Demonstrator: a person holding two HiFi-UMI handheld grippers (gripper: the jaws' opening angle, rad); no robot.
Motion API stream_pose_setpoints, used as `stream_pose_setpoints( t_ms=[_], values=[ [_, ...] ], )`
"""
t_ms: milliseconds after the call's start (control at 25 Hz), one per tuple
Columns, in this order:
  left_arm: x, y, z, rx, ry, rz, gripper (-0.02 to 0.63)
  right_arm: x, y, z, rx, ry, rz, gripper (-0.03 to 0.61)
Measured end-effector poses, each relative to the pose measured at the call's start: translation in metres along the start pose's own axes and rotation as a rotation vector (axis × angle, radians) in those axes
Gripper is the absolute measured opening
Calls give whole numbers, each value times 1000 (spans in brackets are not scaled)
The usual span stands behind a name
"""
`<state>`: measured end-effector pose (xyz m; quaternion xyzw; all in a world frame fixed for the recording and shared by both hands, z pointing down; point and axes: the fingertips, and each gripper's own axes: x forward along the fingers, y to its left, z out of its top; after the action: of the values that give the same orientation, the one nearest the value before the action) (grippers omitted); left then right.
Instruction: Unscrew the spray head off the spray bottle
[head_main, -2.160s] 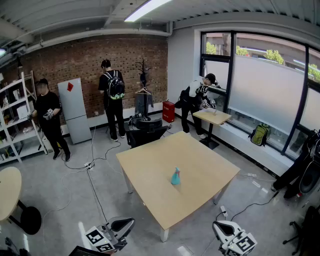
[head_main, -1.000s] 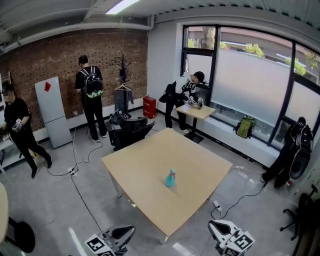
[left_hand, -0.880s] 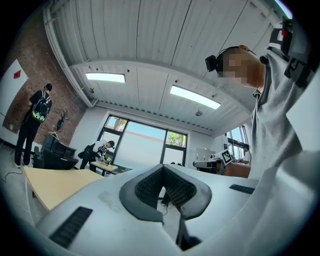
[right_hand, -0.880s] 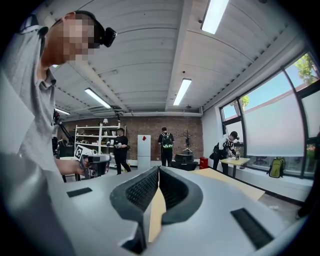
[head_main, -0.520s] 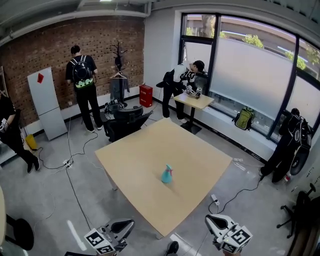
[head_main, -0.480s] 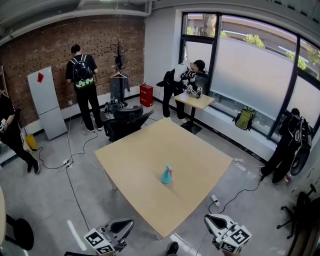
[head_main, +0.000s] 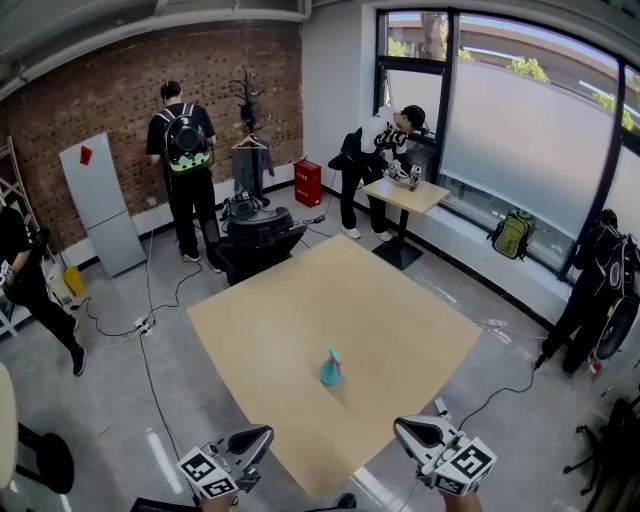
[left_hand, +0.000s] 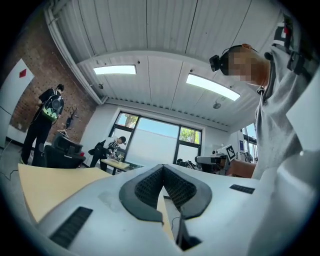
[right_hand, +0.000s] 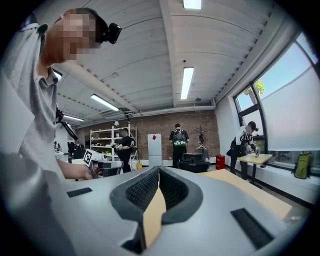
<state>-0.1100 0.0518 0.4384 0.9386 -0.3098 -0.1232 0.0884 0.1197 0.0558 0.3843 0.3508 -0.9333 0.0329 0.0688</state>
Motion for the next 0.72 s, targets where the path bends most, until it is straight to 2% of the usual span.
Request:
stream_pose_setpoints(
  t_ms=[280, 560, 720],
  values=[
    [76, 42, -28, -18, 24, 3, 5, 30, -56, -3, 39, 16, 47, 6],
    [131, 100, -67, -28, 87, -48, 5, 66, -96, -8, 100, 41, -3, 6],
    [159, 135, -99, -31, 134, -63, 6, 82, -113, -23, 95, 67, -5, 6]
  ],
)
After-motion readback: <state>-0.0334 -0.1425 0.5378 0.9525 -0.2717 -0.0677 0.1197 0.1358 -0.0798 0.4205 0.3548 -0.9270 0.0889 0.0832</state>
